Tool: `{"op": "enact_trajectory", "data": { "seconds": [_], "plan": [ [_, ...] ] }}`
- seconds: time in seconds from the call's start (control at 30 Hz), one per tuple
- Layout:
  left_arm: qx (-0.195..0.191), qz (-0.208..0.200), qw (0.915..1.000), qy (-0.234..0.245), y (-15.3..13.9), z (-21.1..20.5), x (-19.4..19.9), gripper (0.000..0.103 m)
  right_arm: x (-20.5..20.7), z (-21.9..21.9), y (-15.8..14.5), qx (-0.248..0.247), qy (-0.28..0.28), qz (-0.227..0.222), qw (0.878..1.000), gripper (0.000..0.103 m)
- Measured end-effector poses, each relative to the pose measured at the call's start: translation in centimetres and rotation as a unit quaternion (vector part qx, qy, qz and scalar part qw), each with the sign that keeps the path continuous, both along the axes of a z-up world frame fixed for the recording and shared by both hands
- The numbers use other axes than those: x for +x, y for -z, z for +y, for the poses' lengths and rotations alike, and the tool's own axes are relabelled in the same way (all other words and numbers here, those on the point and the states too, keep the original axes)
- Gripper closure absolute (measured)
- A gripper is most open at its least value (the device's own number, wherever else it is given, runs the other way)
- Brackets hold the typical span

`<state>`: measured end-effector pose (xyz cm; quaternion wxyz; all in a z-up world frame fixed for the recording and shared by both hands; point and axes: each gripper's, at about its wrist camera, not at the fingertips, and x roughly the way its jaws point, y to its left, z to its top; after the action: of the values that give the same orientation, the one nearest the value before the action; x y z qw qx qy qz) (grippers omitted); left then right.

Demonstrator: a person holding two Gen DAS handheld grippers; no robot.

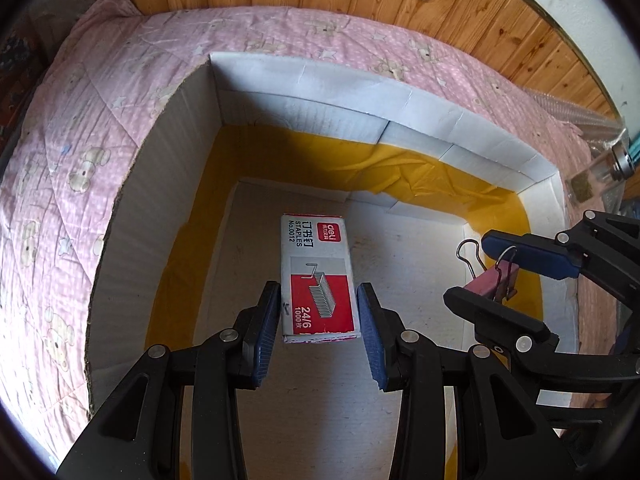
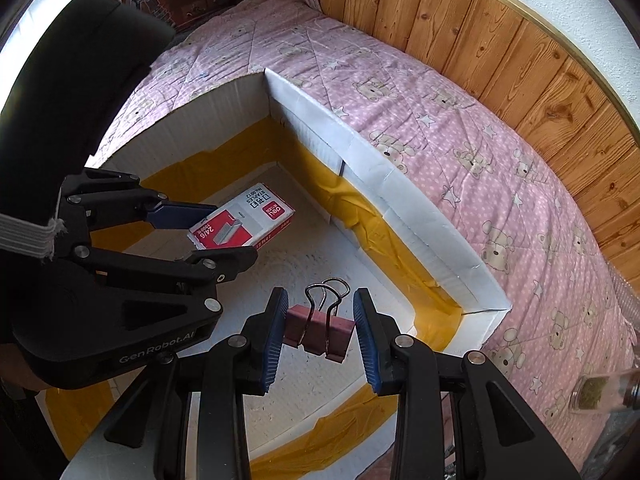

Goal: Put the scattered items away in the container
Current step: 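Lower and open the left gripper while the right gripper drops the binder clip into the box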

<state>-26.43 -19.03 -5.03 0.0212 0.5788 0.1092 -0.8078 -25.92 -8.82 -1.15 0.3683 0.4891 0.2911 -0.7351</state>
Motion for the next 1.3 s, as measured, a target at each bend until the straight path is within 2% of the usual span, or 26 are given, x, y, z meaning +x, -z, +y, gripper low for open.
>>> {"op": "enact_trajectory", "data": {
  "seconds": [0.23, 0.53, 0.6, 0.67, 0.83, 1.03, 1.13, 1.2, 1.3],
  "plan": [
    [0.002, -0.010, 0.9999, -0.002, 1.2, -0.5, -0.6, 0.062, -0.3, -0.4, 1.1, 0.024, -0.003, -0.012, 1.000, 0.067],
    [-0.016, -0.005, 0.9998, 0.009, 1.3, 0.4, -1.7, 0.061, -0.4, -0.8, 1.7, 0.031, 0.001, -0.002, 1.000, 0.067],
    [-0.016, -0.005, 0.9998, 0.006, 1.2, 0.4, -1.8, 0.061, -0.4, -0.6, 1.5, 0.029, 0.006, 0.003, 1.000, 0.066],
    [-0.022, -0.007, 0.9997, 0.002, 1.1, 0.3, -1.7, 0.056, -0.4, -0.2, 1.3, 0.023, 0.013, 0.008, 1.000, 0.060],
    [-0.020, -0.007, 0.9997, -0.009, 0.6, -0.2, -1.2, 0.052, -0.2, 1.0, 0.3, 0.000, 0.026, 0.004, 1.000, 0.057],
    [-0.029, 0.013, 0.9995, -0.008, -1.7, 0.3, 0.7, 0.052, 0.6, 2.4, -1.5, -0.034, 0.034, 0.004, 0.999, 0.057],
    [-0.041, 0.031, 0.9986, -0.006, -3.3, 1.1, 2.5, 0.052, 1.5, 3.5, -2.8, -0.062, 0.037, 0.009, 0.997, 0.057],
    [-0.045, 0.042, 0.9981, -0.003, -4.2, 1.8, 3.7, 0.052, 2.4, 4.3, -3.9, -0.086, 0.038, 0.013, 0.995, 0.052],
    [-0.038, 0.059, 0.9976, -0.002, -5.6, 2.8, 5.9, 0.052, 4.2, 5.7, -5.3, -0.126, 0.032, 0.020, 0.991, 0.052]
  ]
}}
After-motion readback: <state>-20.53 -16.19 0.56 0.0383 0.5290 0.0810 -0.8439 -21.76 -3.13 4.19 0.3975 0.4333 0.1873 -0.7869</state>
